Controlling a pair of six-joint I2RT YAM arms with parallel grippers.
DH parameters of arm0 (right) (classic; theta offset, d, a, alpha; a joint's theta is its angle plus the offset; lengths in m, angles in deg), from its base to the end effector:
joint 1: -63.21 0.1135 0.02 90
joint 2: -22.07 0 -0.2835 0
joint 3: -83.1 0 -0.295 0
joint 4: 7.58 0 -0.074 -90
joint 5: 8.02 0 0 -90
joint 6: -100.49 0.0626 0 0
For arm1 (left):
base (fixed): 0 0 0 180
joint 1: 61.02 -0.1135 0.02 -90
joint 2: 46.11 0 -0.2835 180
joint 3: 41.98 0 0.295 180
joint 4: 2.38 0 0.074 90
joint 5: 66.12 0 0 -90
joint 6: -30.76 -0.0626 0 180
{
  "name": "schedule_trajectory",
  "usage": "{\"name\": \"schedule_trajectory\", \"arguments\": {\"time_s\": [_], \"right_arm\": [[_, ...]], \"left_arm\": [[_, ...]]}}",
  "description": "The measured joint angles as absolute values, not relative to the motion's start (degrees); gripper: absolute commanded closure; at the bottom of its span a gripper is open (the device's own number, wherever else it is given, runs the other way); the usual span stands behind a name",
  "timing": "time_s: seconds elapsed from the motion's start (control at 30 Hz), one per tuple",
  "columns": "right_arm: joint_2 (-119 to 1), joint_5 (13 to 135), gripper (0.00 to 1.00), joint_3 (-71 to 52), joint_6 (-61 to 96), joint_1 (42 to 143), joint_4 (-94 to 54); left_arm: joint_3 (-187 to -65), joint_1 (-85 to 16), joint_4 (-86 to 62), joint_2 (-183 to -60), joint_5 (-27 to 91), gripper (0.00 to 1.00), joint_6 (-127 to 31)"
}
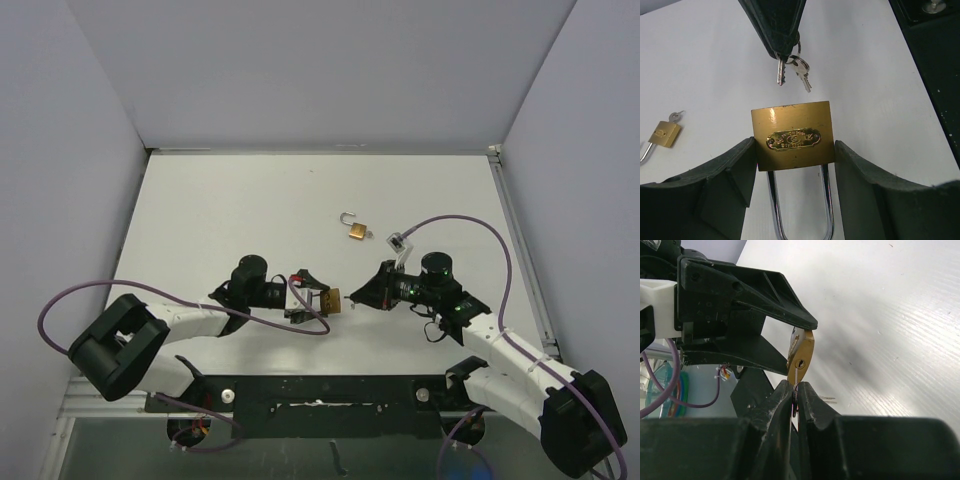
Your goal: Unlock with the key
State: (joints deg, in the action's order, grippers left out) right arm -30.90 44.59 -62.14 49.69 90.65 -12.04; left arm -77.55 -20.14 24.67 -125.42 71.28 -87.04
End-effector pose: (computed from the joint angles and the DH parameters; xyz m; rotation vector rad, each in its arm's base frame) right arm 0.1987 0.1460 0.1999 -0.2558 2.1383 1.3627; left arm 0.1906 -0.2260 0.1547 1.4772 1.1364 -0.9228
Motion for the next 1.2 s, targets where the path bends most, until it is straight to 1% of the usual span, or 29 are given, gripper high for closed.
{"name": "schedule_trajectory", "arguments": {"time_s": [0.47,1.2], "right_arm": [[-32.5,44.2,1.0,-62.1,49.8,92.9,-11.4],[-32.6,45.1,1.0,-62.1,49.8,92.9,-11.2]], "left_arm": [[-78.2,-20.1,24.7,-125.7,71.3,1.0,-88.5],[-78.5,-19.1,22.5,-124.0,71.7,1.0,-90.4]]}}
